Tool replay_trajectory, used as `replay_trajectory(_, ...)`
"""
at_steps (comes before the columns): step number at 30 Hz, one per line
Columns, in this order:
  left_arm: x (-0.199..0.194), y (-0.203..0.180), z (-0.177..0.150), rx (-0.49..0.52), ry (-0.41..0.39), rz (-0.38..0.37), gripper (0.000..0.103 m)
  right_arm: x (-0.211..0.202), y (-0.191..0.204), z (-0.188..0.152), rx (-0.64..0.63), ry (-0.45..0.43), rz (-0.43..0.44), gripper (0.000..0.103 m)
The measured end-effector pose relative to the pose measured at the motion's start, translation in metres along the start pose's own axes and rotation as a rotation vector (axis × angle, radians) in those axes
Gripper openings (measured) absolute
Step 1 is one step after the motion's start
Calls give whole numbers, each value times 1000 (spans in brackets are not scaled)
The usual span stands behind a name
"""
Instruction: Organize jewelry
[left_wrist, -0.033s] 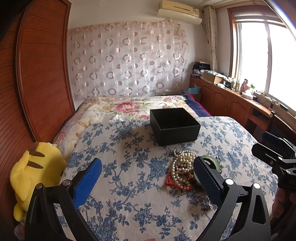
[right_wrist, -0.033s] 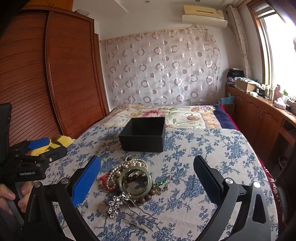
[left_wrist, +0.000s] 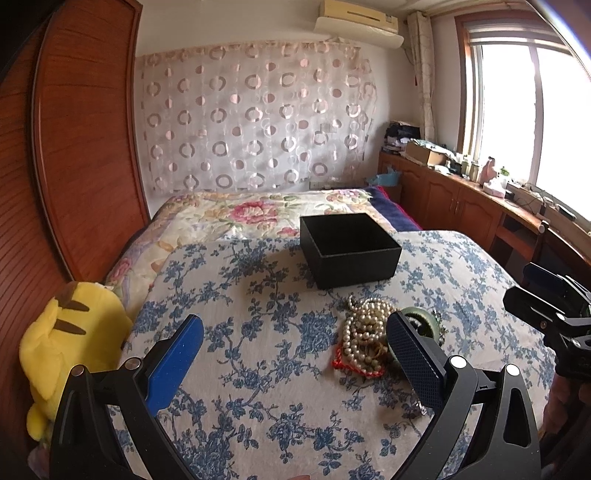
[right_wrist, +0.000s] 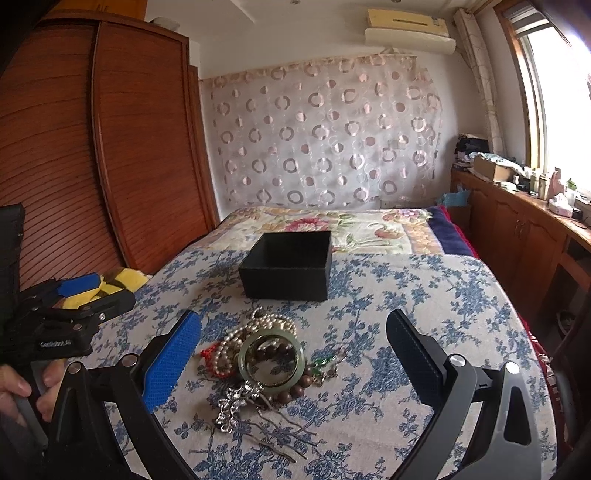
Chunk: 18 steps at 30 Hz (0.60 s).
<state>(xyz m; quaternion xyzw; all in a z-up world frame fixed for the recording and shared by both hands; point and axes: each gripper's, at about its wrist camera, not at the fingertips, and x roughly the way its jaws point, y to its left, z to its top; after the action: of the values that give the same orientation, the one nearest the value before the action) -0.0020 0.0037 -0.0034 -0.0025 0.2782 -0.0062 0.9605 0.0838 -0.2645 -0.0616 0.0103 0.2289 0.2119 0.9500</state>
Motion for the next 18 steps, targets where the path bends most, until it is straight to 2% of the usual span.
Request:
replay_trajectory(5, 6, 7, -8, 1, 23, -12, 96, 7, 2, -13, -22, 48, 31, 95)
replay_trajectory(9, 12, 11, -15, 7, 50, -25, 96, 19, 6, -27, -50, 115, 59, 88)
replay_trajectory(18, 27, 15, -32, 28, 120, -41, 96, 47, 17, -53, -84, 260, 132, 78)
